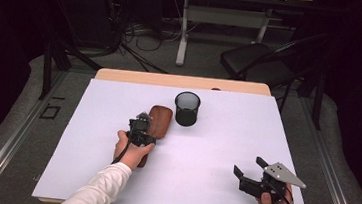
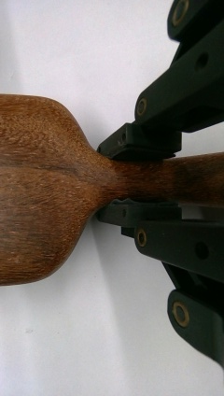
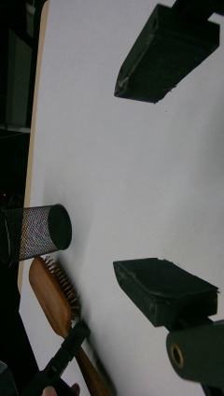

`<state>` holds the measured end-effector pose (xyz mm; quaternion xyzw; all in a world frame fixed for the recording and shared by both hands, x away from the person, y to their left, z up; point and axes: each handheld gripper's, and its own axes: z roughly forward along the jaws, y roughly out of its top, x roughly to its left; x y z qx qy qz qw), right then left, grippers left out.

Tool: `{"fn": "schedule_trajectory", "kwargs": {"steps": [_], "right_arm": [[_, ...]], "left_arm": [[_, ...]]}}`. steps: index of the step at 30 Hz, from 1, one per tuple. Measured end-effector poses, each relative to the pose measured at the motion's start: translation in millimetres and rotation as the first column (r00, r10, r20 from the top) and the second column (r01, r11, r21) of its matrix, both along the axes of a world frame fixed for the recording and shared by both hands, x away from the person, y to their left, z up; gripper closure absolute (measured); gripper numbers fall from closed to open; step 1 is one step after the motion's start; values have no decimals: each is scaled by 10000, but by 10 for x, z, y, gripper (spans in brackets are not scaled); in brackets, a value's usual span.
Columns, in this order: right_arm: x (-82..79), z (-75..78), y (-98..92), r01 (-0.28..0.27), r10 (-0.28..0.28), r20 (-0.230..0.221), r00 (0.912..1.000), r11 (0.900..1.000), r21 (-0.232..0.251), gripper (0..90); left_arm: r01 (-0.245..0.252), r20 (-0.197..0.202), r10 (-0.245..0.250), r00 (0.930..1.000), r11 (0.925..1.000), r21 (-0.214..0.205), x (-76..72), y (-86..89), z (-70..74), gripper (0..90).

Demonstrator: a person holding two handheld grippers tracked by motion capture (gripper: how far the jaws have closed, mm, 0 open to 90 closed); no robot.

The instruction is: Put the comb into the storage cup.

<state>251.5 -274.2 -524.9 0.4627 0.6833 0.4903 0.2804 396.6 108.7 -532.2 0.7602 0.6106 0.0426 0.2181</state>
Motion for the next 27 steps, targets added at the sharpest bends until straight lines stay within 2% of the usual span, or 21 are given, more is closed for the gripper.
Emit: {"fn": "schedule_trajectory", "kwargs": {"steps": [9,16,27], "right_arm": [[0,0,-1,6,-6,-2,10000,10000,-14,137],[0,0,-4,-1,1,-18,10000,10000,-16,137],[0,0,-2,2,-2,2,10000,10000,-24,137]], "left_arm": [[-47,-46,47,10000,9998,-199,3,10,13,722],[-11,135,15,9999,9995,-304,0,37,40,724],[-59,415,91,9991,9971,-758,-10,114,48,726]]}}
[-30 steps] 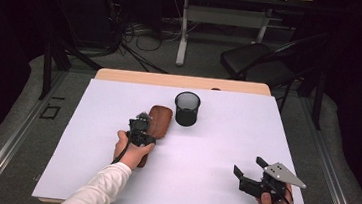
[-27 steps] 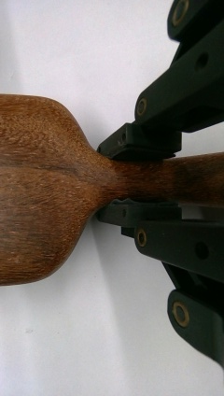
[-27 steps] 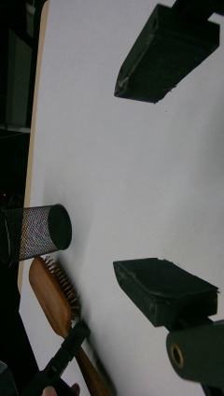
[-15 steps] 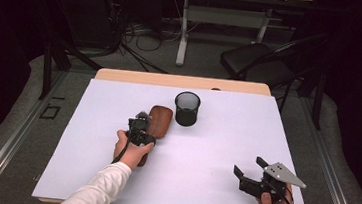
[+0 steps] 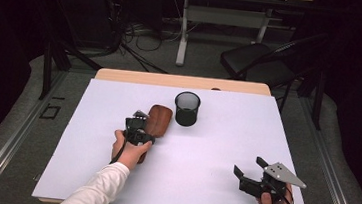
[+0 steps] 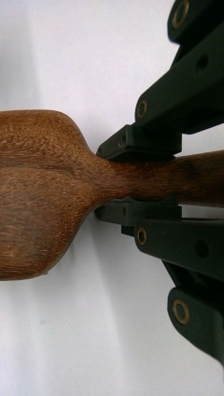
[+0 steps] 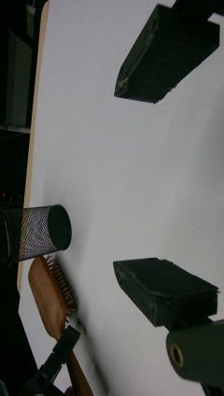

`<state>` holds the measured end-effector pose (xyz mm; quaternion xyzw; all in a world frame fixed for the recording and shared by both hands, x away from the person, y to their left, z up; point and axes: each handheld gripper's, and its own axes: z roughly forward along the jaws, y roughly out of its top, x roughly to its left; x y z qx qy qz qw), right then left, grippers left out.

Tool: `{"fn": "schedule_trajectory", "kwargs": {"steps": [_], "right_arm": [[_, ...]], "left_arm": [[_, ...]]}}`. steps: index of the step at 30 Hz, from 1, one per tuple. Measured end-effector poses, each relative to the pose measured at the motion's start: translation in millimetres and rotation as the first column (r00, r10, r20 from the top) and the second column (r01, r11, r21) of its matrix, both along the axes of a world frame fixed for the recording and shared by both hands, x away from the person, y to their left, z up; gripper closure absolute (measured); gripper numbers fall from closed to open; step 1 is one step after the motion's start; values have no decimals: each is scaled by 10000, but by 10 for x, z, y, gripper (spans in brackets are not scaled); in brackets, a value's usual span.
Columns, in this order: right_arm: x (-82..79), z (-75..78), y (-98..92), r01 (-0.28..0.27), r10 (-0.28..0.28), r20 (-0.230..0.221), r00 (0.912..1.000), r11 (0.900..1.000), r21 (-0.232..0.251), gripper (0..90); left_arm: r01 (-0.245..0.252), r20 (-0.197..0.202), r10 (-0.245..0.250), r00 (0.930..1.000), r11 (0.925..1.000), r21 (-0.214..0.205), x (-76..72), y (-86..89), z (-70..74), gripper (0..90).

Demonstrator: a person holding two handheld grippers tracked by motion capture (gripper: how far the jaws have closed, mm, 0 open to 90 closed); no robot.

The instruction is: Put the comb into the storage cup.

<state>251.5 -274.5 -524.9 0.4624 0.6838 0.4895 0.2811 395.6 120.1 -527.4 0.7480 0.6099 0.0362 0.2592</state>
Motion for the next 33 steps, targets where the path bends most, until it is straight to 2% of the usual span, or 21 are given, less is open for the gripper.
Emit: {"fn": "schedule_trajectory", "kwargs": {"steps": [7,18,24,28,33], "right_arm": [[0,0,3,12,-12,36,10000,10000,15,137],[1,-2,7,-5,5,22,10000,10000,-26,137],[1,-1,6,7,-7,29,10000,10000,-12,137],[1,-2,7,-9,9,25,10000,10000,-45,137],[2,-3,7,-4,4,16,10000,10000,-49,137]], "left_arm": [[37,201,-30,9998,9995,-315,-25,87,2,727],[42,545,23,9985,9928,-1195,-36,198,-8,729],[38,861,100,9962,9873,-1585,-53,249,-11,729],[169,1118,20,9937,9856,-1685,-78,276,6,729],[266,1552,22,9879,9827,-1831,-116,312,55,730]]}}
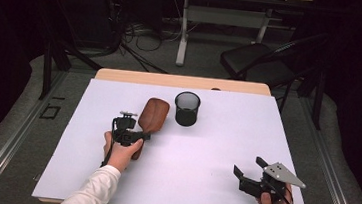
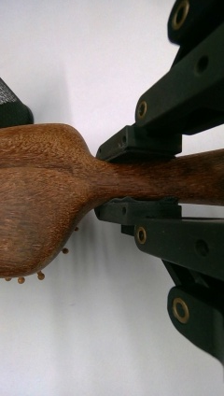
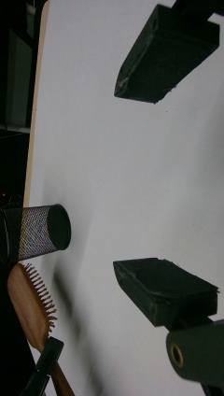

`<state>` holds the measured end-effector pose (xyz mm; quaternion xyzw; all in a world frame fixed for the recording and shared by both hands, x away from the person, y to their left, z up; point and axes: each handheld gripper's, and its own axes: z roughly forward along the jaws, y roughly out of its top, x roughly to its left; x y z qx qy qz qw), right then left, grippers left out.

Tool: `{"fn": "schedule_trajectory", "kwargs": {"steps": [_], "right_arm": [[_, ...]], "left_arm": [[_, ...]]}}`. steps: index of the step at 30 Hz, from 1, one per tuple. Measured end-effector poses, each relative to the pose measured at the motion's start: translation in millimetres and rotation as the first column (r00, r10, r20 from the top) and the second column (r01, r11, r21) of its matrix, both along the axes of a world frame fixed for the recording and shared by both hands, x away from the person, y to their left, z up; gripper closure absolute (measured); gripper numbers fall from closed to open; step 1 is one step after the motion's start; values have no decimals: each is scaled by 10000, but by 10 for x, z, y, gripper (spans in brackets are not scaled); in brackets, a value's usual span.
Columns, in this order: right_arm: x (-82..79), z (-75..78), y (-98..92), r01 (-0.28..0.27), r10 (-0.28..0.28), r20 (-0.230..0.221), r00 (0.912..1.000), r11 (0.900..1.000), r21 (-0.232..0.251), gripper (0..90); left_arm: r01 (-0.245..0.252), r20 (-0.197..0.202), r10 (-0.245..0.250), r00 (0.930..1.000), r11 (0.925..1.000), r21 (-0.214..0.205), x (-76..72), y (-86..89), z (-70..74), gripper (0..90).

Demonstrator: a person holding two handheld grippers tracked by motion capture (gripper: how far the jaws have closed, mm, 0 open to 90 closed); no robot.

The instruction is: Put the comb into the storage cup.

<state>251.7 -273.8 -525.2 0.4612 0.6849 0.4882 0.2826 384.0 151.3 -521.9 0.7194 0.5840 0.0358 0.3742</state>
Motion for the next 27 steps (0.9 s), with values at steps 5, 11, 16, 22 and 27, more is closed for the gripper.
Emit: {"fn": "schedule_trajectory", "kwargs": {"steps": [5,11,16,22,27], "right_arm": [[0,-3,8,-9,9,4,10000,10000,29,137],[1,-3,12,-22,22,3,10000,10000,26,137],[3,-6,15,-29,29,-30,10000,10000,-19,137],[2,-6,22,-31,31,-37,10000,10000,-17,137],[5,-9,23,-16,16,-42,10000,10000,-27,137]], "left_arm": [[91,359,-78,9993,9993,-365,-32,63,56,731],[51,670,6,9978,9964,-850,-63,162,119,731],[110,1000,-2,9950,9942,-1073,-100,222,168,731],[300,1448,-112,9894,9913,-1279,-161,253,231,731],[483,1738,-218,9845,9875,-1497,-210,270,283,731]]}}
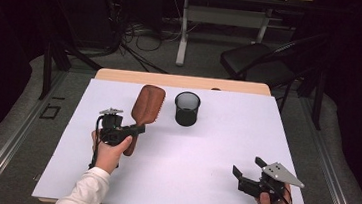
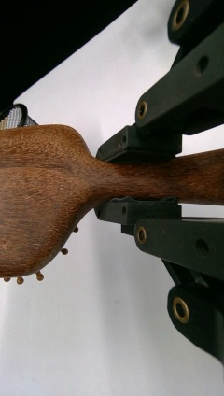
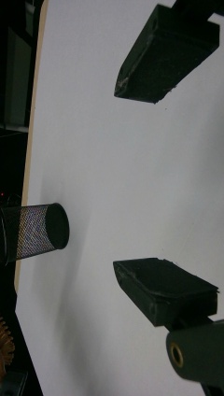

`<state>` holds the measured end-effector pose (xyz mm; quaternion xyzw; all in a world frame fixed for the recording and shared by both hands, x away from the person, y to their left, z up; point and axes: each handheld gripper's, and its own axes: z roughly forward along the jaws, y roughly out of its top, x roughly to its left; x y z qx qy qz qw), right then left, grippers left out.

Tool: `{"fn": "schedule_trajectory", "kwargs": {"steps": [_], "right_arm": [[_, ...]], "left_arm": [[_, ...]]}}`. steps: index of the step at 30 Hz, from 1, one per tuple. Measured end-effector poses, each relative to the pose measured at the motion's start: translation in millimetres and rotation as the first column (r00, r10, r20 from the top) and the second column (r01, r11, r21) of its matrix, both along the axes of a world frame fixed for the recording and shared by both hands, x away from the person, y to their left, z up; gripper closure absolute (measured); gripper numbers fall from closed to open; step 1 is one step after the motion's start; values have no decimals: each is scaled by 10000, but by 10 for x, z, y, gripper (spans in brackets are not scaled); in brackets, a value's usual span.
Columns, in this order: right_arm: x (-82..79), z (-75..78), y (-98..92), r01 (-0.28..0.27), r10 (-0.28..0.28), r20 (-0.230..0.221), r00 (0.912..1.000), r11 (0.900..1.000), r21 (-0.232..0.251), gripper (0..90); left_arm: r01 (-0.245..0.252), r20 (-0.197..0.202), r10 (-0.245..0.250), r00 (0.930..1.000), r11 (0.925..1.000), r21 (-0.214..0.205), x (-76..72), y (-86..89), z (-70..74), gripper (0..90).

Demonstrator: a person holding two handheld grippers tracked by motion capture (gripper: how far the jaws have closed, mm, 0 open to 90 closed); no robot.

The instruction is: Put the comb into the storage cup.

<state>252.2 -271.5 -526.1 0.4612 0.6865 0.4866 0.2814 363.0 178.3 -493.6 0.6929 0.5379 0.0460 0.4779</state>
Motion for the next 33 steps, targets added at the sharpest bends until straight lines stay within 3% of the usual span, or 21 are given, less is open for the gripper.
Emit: {"fn": "schedule_trajectory", "kwargs": {"steps": [6,14,18,24,33], "right_arm": [[-1,0,-1,4,-4,-8,10000,10000,-15,137],[-1,-2,6,-28,28,-41,10000,10000,-50,137],[5,-10,15,-11,11,-22,10000,10000,-36,137],[6,-3,25,-74,74,-17,10000,9999,-93,137],[5,11,31,-142,142,17,9999,9999,-89,137]], "left_arm": [[97,364,-87,9993,9996,-283,-60,55,69,731],[257,930,-166,9955,9949,-973,-178,144,169,731],[438,1224,-305,9920,9932,-1077,-247,165,207,731],[880,1623,-730,9840,9923,-872,-323,173,247,731],[1247,1769,-1067,9784,9877,-941,-415,114,284,731]]}}
